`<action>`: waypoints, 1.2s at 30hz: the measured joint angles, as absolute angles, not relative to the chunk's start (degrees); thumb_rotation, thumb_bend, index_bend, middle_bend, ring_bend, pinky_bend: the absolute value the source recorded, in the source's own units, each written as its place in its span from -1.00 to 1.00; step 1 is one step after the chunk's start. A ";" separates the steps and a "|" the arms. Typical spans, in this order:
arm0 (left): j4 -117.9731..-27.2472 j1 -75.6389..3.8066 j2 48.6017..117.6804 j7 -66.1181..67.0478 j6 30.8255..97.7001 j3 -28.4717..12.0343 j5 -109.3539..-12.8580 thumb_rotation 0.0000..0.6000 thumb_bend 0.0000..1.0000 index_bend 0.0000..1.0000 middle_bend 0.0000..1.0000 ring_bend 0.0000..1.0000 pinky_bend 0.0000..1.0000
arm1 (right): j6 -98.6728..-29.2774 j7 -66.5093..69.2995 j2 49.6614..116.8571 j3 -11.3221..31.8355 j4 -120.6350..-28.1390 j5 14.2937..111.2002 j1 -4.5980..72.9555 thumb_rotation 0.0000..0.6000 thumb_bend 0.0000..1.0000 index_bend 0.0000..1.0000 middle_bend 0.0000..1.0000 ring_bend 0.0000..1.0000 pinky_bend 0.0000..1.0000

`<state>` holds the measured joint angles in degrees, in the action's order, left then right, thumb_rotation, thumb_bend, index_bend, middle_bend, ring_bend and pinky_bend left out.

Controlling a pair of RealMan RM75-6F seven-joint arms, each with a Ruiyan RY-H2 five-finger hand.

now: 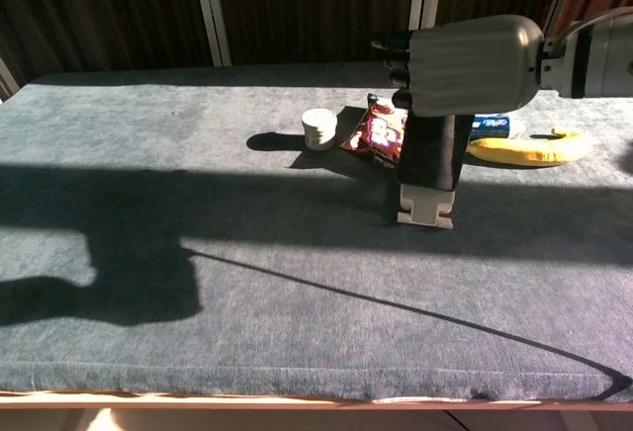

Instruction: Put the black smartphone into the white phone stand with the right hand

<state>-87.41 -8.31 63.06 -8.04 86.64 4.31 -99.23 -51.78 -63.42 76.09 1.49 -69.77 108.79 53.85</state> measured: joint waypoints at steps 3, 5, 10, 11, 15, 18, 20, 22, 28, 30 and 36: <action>-87.41 -8.40 63.06 -8.00 86.47 4.38 -99.30 1.00 -0.25 -1.00 -1.00 -1.00 -0.86 | -51.12 -63.86 76.45 1.61 -69.77 108.62 53.98 1.00 -0.63 0.93 0.39 -0.27 -0.46; -87.41 -8.48 63.06 -7.97 86.36 4.46 -99.46 1.00 -0.24 -1.00 -1.00 -1.00 -0.86 | -50.45 -64.35 76.66 1.64 -69.83 108.46 54.04 1.00 -0.63 0.93 0.39 -0.27 -0.46; -87.44 -8.50 63.01 -7.89 86.32 4.64 -99.67 1.00 -0.25 -1.00 -1.00 -1.00 -0.86 | -49.24 -64.75 77.55 1.60 -70.04 107.69 53.91 1.00 -0.64 0.93 0.39 -0.27 -0.47; -87.45 -8.50 63.01 -7.88 86.35 4.65 -99.68 1.00 -0.25 -1.00 -1.00 -1.00 -0.86 | -49.03 -64.62 77.68 1.59 -70.08 107.48 53.87 1.00 -0.64 0.93 0.39 -0.27 -0.47; -87.50 -8.42 62.96 -7.83 86.39 4.70 -99.59 1.00 -0.25 -1.00 -1.00 -1.00 -0.86 | -48.45 -64.66 78.46 1.56 -70.00 107.17 53.88 1.00 -0.64 0.93 0.39 -0.27 -0.48; -87.58 -8.43 62.94 -7.79 86.37 4.66 -99.49 1.00 -0.25 -1.00 -1.00 -1.00 -0.86 | -48.18 -64.75 78.84 1.26 -69.96 107.28 53.87 1.00 -0.64 0.93 0.39 -0.27 -0.48; -87.59 -8.42 62.94 -7.74 86.37 4.67 -99.50 1.00 -0.25 -1.00 -1.00 -1.00 -0.86 | -48.10 -64.67 78.97 1.16 -69.95 107.26 53.80 1.00 -0.64 0.93 0.39 -0.27 -0.48; -87.61 -8.42 62.94 -7.69 86.37 4.67 -99.49 1.00 -0.24 -1.00 -1.00 -1.00 -0.86 | -48.07 -64.64 79.09 1.14 -69.92 107.19 53.76 1.00 -0.64 0.93 0.39 -0.27 -0.48; -87.87 -8.34 62.80 -7.41 86.25 4.89 -99.60 1.00 -0.24 -1.00 -1.00 -1.00 -0.86 | -47.73 -64.94 80.48 1.14 -69.19 106.79 53.58 1.00 -0.64 0.92 0.39 -0.27 -0.48; -87.90 -8.36 62.77 -7.40 86.21 4.91 -99.58 1.00 -0.24 -1.00 -1.00 -1.00 -0.86 | -47.69 -65.02 80.79 1.07 -68.96 106.79 53.55 1.00 -0.64 0.90 0.39 -0.27 -0.48; -87.91 -8.30 62.66 -7.64 86.35 4.93 -99.58 1.00 -0.24 -1.00 -1.00 -1.00 -0.86 | -47.44 -64.90 81.39 0.75 -68.29 106.97 53.66 1.00 -0.65 0.72 0.37 -0.28 -0.48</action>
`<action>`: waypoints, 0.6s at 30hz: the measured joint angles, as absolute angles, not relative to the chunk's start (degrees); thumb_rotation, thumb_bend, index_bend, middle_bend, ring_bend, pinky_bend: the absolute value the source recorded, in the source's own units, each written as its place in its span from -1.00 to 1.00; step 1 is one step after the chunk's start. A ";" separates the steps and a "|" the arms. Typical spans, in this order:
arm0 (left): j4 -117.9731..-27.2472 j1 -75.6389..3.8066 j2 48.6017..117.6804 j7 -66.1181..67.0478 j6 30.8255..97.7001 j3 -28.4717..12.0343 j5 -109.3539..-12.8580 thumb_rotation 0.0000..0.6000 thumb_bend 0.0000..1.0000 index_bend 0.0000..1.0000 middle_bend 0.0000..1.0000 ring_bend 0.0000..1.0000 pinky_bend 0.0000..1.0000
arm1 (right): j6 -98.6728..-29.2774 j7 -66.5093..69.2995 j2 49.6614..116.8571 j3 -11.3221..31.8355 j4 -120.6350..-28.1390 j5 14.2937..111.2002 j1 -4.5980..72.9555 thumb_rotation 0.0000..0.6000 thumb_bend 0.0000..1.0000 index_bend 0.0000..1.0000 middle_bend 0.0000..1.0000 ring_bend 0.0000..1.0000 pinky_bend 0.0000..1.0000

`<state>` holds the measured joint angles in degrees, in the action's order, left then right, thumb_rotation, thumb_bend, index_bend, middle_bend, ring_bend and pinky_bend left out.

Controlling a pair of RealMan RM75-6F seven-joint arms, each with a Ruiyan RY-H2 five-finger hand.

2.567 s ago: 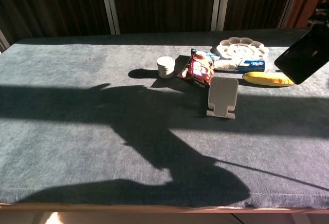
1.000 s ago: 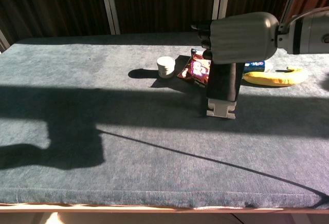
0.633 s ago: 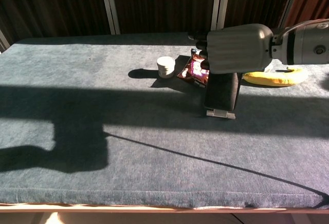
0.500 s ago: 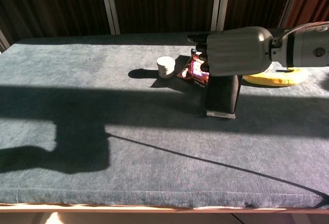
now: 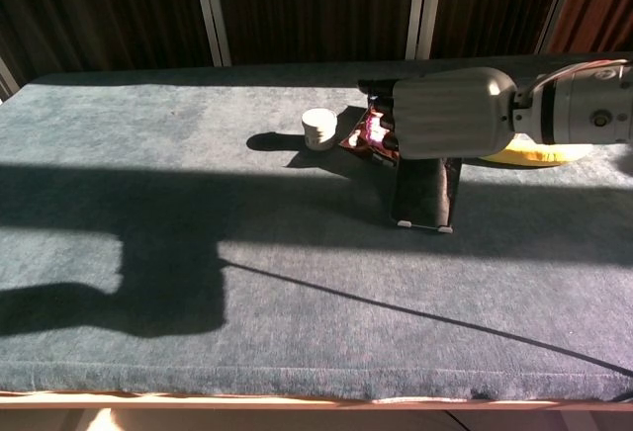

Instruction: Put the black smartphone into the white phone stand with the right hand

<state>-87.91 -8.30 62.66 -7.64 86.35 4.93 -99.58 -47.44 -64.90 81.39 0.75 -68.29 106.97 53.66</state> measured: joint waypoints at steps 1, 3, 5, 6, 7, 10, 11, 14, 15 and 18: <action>-87.90 -8.31 62.64 -7.67 86.33 4.94 -99.58 1.00 -0.24 -1.00 -1.00 -1.00 -0.86 | -47.27 -65.00 81.37 0.78 -68.27 106.90 53.70 1.00 -0.65 0.64 0.35 -0.29 -0.48; -87.89 -8.36 62.64 -7.68 86.21 4.96 -99.59 1.00 -0.24 -1.00 -1.00 -1.00 -0.86 | -47.12 -65.17 81.32 0.90 -68.32 106.71 53.73 1.00 -0.65 0.56 0.33 -0.30 -0.48; -87.89 -8.43 62.64 -7.65 86.04 5.00 -99.62 1.00 -0.24 -1.00 -1.00 -1.00 -0.86 | -47.11 -65.25 81.31 1.00 -68.37 106.53 53.70 1.00 -0.65 0.43 0.29 -0.33 -0.48; -87.90 -8.46 62.65 -7.62 85.95 5.01 -99.61 1.00 -0.24 -1.00 -1.00 -1.00 -0.86 | -47.05 -65.37 81.30 1.01 -68.37 106.48 53.69 1.00 -0.65 0.31 0.26 -0.35 -0.49; -87.91 -8.50 62.65 -7.55 85.84 5.02 -99.58 1.00 -0.24 -1.00 -1.00 -1.00 -0.86 | -46.90 -65.54 81.31 1.03 -68.36 106.38 53.68 1.00 -0.65 0.22 0.25 -0.36 -0.49; -88.00 -8.59 62.62 -7.57 85.63 5.06 -99.53 1.00 -0.24 -1.00 -1.00 -1.00 -0.86 | -46.44 -66.14 81.36 1.28 -68.39 105.85 53.66 1.00 -0.66 -0.02 0.19 -0.41 -0.51; -88.02 -8.59 62.62 -7.56 85.61 5.05 -99.49 1.00 -0.24 -1.00 -1.00 -1.00 -0.86 | -46.32 -66.35 81.38 1.42 -68.42 105.59 53.63 1.00 -0.66 -0.09 0.17 -0.42 -0.52; -88.06 -8.58 62.65 -7.43 85.61 5.00 -99.38 1.00 -0.24 -1.00 -1.00 -1.00 -0.86 | -45.92 -67.29 81.43 1.96 -68.64 104.69 53.51 1.00 -0.66 -0.21 0.13 -0.45 -0.54; -88.07 -8.58 62.67 -7.36 85.58 5.01 -99.38 1.00 -0.24 -1.00 -1.00 -1.00 -0.86 | -45.81 -67.52 81.43 2.11 -68.75 104.39 53.45 1.00 -0.65 -0.26 0.12 -0.46 -0.55; -88.07 -8.61 62.72 -7.25 85.52 5.04 -99.44 1.00 -0.24 -1.00 -1.00 -1.00 -0.86 | -45.38 -68.21 81.26 2.38 -69.11 103.61 53.25 1.00 -0.66 -0.38 0.08 -0.49 -0.57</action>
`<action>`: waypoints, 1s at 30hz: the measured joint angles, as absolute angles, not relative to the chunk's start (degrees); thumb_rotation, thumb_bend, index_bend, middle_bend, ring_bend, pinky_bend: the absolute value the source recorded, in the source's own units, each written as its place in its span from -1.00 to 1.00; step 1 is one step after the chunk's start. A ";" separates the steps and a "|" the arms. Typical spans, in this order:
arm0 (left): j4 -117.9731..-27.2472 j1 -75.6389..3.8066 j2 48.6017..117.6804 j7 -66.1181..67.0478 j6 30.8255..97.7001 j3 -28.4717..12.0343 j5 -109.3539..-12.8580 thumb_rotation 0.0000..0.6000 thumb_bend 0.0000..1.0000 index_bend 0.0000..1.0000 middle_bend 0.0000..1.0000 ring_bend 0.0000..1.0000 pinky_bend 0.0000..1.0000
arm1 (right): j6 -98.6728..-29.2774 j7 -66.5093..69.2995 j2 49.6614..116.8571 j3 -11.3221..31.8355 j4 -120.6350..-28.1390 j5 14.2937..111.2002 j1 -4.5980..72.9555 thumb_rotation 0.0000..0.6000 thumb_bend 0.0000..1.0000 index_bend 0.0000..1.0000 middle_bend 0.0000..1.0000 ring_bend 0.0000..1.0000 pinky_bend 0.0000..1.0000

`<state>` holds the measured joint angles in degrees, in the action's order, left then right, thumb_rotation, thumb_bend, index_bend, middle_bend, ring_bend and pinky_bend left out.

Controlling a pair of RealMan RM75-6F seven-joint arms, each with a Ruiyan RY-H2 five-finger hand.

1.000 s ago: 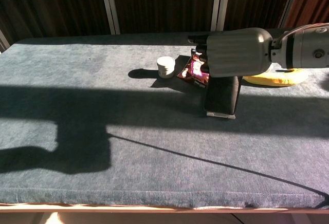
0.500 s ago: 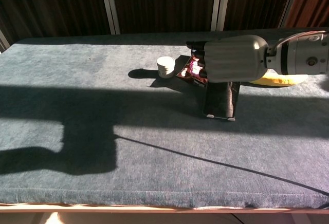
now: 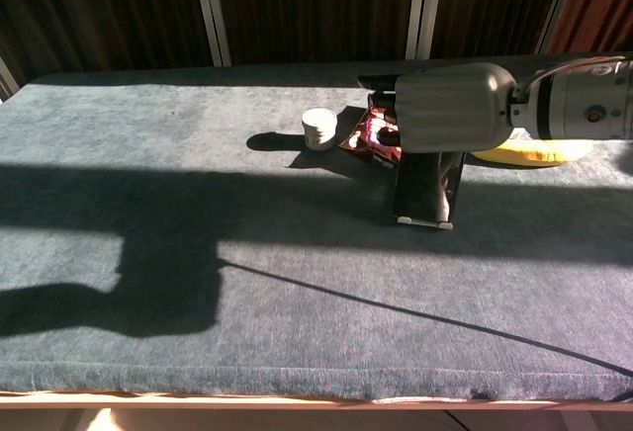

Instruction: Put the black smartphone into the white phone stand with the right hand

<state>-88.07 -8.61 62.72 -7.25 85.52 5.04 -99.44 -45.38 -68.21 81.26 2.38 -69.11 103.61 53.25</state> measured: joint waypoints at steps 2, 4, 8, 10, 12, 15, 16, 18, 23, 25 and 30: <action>-88.08 -8.64 62.74 -7.23 85.43 5.01 -99.35 1.00 -0.24 -1.00 -1.00 -1.00 -0.86 | -45.20 -68.55 81.15 2.48 -69.25 103.14 53.08 1.00 -0.66 -0.45 0.05 -0.50 -0.59; -88.09 -8.68 62.75 -7.18 85.32 5.01 -99.32 1.00 -0.24 -1.00 -1.00 -1.00 -0.86 | -45.04 -68.93 81.08 2.59 -69.40 102.57 52.87 1.00 -0.66 -0.55 -0.01 -0.53 -0.62; -88.17 -8.74 62.79 -7.01 85.21 5.02 -99.31 1.00 -0.24 -1.00 -1.00 -1.00 -0.86 | -44.68 -69.72 81.13 2.84 -69.58 101.47 52.52 1.00 -0.66 -0.69 -0.08 -0.58 -0.66; -88.22 -8.72 62.82 -6.85 85.19 5.02 -99.28 1.00 -0.24 -1.00 -1.00 -1.00 -0.86 | -44.45 -70.08 81.28 2.96 -69.75 100.93 52.40 1.00 -0.66 -0.73 -0.11 -0.59 -0.67; -88.27 -8.63 62.85 -6.57 85.36 5.02 -99.30 1.00 -0.24 -1.00 -1.00 -1.00 -0.86 | -44.51 -70.33 81.43 3.03 -69.79 100.80 52.37 1.00 -0.66 -0.76 -0.14 -0.59 -0.69; -88.27 -8.42 62.93 -6.20 85.91 5.18 -99.88 1.00 -0.24 -1.00 -1.00 -1.00 -0.86 | -45.25 -70.47 81.74 3.00 -69.61 101.02 52.33 1.00 -0.66 -0.84 -0.26 -0.62 -0.77; -88.20 -8.34 62.95 -6.22 86.10 5.26 -100.05 1.00 -0.24 -1.00 -1.00 -1.00 -0.86 | -45.62 -70.38 81.77 2.98 -69.60 101.12 52.30 1.00 -0.66 -0.86 -0.28 -0.63 -0.79; -88.13 -8.30 62.99 -6.23 86.10 5.26 -99.98 1.00 -0.24 -1.00 -1.00 -1.00 -0.86 | -46.30 -70.03 81.74 3.00 -69.84 101.06 52.05 1.00 -0.68 -0.96 -0.39 -0.68 -0.82; -88.14 -8.20 63.18 -5.53 86.21 5.23 -100.03 1.00 -0.24 -1.00 -1.00 -1.00 -0.86 | -48.42 -70.24 81.26 3.54 -72.73 98.31 49.53 1.00 -0.72 -1.00 -0.56 -0.82 -0.85; -88.18 -8.14 63.28 -5.18 86.31 5.38 -100.41 1.00 -0.24 -1.00 -1.00 -1.00 -0.86 | -50.12 -70.59 80.62 3.73 -75.04 97.48 48.05 1.00 -0.74 -1.00 -0.63 -0.88 -0.87; -88.26 -7.98 63.34 -4.86 86.60 5.30 -100.28 1.00 -0.24 -1.00 -1.00 -1.00 -0.86 | -57.72 -69.20 78.93 4.48 -81.23 95.14 43.26 1.00 -0.77 -1.00 -0.85 -1.00 -0.90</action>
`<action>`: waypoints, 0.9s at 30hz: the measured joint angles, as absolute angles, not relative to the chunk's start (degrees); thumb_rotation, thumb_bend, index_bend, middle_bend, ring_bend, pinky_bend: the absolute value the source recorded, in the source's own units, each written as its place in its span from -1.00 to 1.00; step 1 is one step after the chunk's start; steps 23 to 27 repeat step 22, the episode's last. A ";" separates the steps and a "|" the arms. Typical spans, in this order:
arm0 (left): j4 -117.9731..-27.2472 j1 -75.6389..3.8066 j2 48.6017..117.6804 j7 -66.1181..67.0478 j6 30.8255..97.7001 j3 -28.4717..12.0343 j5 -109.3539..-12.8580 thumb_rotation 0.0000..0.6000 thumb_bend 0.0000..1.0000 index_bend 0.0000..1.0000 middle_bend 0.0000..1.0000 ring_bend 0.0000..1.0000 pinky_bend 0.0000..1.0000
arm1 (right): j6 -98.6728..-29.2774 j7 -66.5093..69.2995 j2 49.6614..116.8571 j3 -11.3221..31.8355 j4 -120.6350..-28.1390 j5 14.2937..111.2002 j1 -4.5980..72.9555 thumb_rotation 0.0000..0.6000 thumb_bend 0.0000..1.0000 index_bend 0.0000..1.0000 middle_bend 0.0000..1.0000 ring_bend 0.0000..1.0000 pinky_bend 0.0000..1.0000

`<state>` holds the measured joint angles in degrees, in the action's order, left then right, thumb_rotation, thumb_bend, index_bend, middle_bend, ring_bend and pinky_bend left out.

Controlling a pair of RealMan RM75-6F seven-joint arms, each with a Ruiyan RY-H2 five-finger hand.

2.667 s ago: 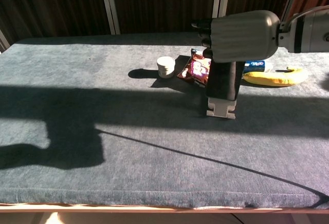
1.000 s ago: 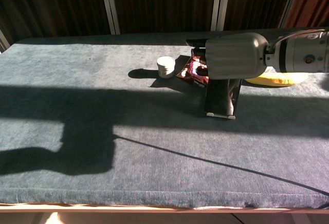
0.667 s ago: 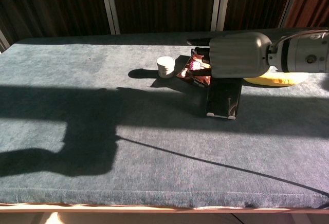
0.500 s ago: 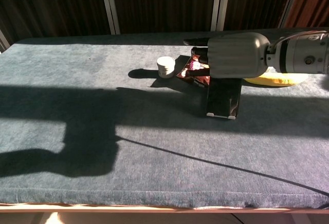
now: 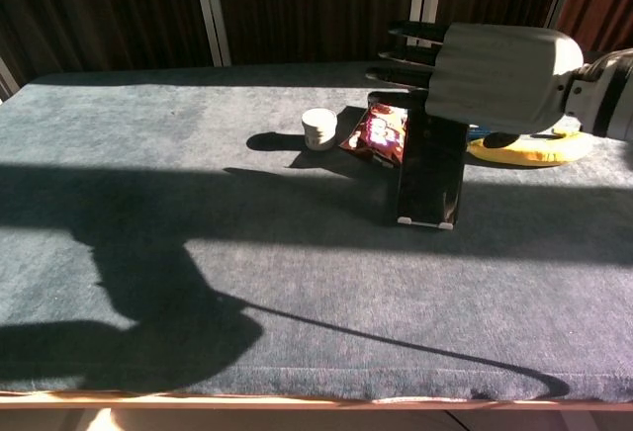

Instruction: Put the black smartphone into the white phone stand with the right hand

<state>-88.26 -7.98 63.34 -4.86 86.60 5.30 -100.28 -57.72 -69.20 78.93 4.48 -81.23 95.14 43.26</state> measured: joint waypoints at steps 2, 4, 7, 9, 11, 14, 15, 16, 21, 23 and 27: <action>-88.28 -7.87 63.31 -4.92 86.76 5.04 -99.75 1.00 -0.24 -1.00 -1.00 -1.00 -0.86 | -62.85 -67.13 78.21 4.60 -84.56 94.37 40.23 1.00 -0.77 -1.00 -0.87 -1.00 -0.86; -88.28 -7.67 63.35 -4.80 87.05 4.55 -98.81 1.00 -0.24 -1.00 -1.00 -1.00 -0.87 | -69.15 -63.35 77.60 4.28 -87.03 94.56 36.81 1.00 -0.77 -1.00 -0.88 -1.00 -0.82; -88.32 -7.23 63.69 -3.87 87.59 3.42 -96.76 1.00 -0.24 -1.00 -1.00 -1.00 -0.89 | -79.99 -55.66 76.92 3.01 -89.30 95.00 30.43 1.00 -0.77 -1.00 -0.90 -1.00 -0.86; -88.39 -7.01 63.99 -3.04 87.72 2.72 -95.37 1.00 -0.24 -1.00 -1.00 -1.00 -0.92 | -86.76 -49.64 76.55 1.93 -90.20 94.89 26.05 1.00 -0.77 -1.00 -0.91 -1.00 -0.93; -88.62 -6.89 64.28 -2.32 87.54 2.14 -94.34 1.00 -0.24 -1.00 -1.00 -1.00 -0.94 | -93.22 -41.55 76.15 0.77 -90.58 94.45 21.46 1.00 -0.77 -1.00 -0.91 -1.00 -0.97; -88.61 -6.77 64.56 -2.02 87.81 1.98 -94.46 1.00 -0.24 -1.00 -1.00 -1.00 -0.96 | -98.59 -29.16 75.82 -0.26 -89.70 92.96 15.56 1.00 -0.77 -1.00 -0.91 -1.00 -1.00; -88.56 -6.69 64.72 -1.63 88.01 1.93 -94.54 1.00 -0.24 -1.00 -1.00 -1.00 -0.97 | -99.69 -25.59 75.81 -0.41 -89.05 92.30 13.91 1.00 -0.77 -1.00 -0.91 -1.00 -1.00; -88.54 -6.57 64.97 -0.97 88.27 1.87 -94.65 1.00 -0.24 -1.00 -1.00 -1.00 -0.97 | -100.86 -21.13 75.83 -0.55 -87.93 91.27 11.83 1.00 -0.77 -1.00 -0.92 -1.00 -1.00; -88.70 -6.10 65.60 0.60 89.00 1.93 -95.34 1.00 -0.24 -1.00 -1.00 -1.00 -0.97 | -102.27 -8.23 75.47 -0.58 -83.81 87.27 5.88 1.00 -0.77 -1.00 -0.94 -1.00 -1.00; -88.70 -6.03 65.66 0.72 89.14 1.98 -95.57 1.00 -0.24 -1.00 -1.00 -1.00 -0.97 | -102.29 -6.67 75.33 -0.39 -82.99 86.42 4.82 1.00 -0.77 -1.00 -0.94 -1.00 -1.00; -88.70 -6.03 65.66 0.72 89.14 1.98 -95.57 1.00 -0.24 -1.00 -1.00 -1.00 -0.97 | -102.29 -6.67 75.33 -0.39 -82.99 86.42 4.82 1.00 -0.77 -1.00 -0.94 -1.00 -1.00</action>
